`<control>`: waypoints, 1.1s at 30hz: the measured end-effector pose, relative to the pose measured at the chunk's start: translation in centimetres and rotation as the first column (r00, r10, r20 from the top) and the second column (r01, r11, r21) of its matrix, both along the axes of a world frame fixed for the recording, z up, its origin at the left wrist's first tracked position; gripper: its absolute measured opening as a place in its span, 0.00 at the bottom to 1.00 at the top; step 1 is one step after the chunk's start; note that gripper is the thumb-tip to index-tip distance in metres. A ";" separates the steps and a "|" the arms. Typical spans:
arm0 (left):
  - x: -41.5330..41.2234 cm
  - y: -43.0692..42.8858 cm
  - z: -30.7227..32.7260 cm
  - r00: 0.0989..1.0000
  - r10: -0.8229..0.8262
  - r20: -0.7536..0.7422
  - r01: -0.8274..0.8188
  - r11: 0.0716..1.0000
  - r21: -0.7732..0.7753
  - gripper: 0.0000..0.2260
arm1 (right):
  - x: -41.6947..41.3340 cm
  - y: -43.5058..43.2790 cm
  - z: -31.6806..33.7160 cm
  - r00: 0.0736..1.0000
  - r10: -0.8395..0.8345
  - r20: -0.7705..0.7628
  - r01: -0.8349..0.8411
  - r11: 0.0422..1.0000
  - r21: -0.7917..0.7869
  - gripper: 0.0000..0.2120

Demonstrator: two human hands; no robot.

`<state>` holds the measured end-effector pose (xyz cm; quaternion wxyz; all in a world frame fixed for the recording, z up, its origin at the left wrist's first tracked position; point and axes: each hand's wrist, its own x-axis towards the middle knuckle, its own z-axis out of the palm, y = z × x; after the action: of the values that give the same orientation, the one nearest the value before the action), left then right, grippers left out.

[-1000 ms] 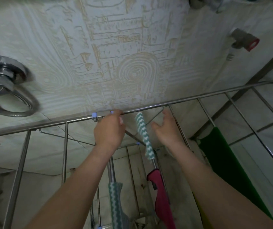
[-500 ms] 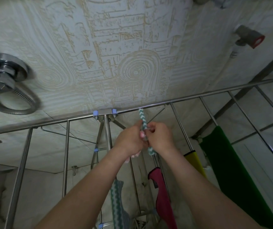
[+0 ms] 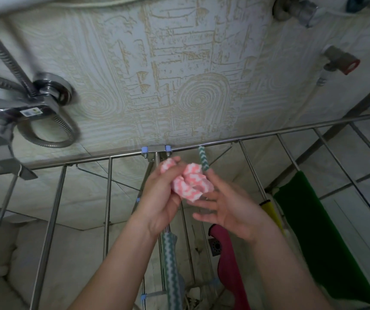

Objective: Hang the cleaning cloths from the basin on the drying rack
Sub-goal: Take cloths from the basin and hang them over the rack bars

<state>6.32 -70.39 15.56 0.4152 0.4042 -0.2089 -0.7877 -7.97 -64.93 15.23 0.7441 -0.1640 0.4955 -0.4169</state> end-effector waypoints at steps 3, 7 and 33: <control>0.3 1.4 0.5 0.999 0.016 0.035 -0.014 0.999 -0.033 0.18 | 1.7 0.5 0.6 0.989 -0.145 0.002 0.145 0.988 -0.047 0.13; 0.7 2.4 1.0 0.996 0.061 0.066 -0.057 0.997 -0.061 0.18 | 2.2 0.7 1.1 0.958 -0.236 -0.165 0.224 0.971 -0.089 0.05; 3.4 5.0 2.1 0.856 0.016 0.517 0.226 0.887 -0.403 0.09 | 2.0 1.3 3.6 0.971 -0.201 0.127 0.222 0.959 -0.176 0.09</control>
<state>9.69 -65.43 17.62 0.3827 0.4769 -0.5092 -0.6057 -5.93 -63.62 18.81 0.7020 -0.1570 0.4277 -0.5474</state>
